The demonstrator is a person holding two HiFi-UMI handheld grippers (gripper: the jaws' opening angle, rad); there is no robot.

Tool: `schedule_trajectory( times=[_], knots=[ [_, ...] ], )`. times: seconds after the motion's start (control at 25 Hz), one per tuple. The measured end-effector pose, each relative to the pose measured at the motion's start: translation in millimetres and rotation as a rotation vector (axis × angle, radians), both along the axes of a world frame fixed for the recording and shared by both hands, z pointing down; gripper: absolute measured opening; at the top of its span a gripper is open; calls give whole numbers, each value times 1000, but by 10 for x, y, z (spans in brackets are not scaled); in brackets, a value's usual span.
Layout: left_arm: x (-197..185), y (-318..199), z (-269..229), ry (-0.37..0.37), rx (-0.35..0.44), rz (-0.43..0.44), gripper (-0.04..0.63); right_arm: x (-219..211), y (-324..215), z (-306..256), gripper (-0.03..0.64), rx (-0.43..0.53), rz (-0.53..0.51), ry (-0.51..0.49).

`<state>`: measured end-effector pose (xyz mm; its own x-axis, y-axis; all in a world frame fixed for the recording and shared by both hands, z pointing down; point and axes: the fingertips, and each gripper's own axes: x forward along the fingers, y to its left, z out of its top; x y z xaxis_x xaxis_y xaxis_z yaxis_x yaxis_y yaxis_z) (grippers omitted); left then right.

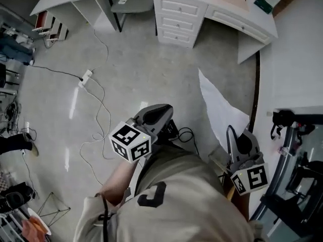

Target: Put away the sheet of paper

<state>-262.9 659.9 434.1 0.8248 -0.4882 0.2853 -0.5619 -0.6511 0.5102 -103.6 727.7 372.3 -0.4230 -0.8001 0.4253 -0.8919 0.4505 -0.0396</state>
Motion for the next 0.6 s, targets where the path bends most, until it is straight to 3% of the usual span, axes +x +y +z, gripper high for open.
schedule_trajectory(
  times=[0.24,0.4,0.6],
  knots=[
    [-66,-280,-86,37,-7,95,28,-607,-782,-141,26,11,-42,-22],
    [-256,-666,-133,56,17,44,28,-722,-1053,-162,28,34,-46,-9],
    [-362,-1061,-251,32,94,-20,28,-583,-1290,-124,28,45,-12,-63]
  ],
)
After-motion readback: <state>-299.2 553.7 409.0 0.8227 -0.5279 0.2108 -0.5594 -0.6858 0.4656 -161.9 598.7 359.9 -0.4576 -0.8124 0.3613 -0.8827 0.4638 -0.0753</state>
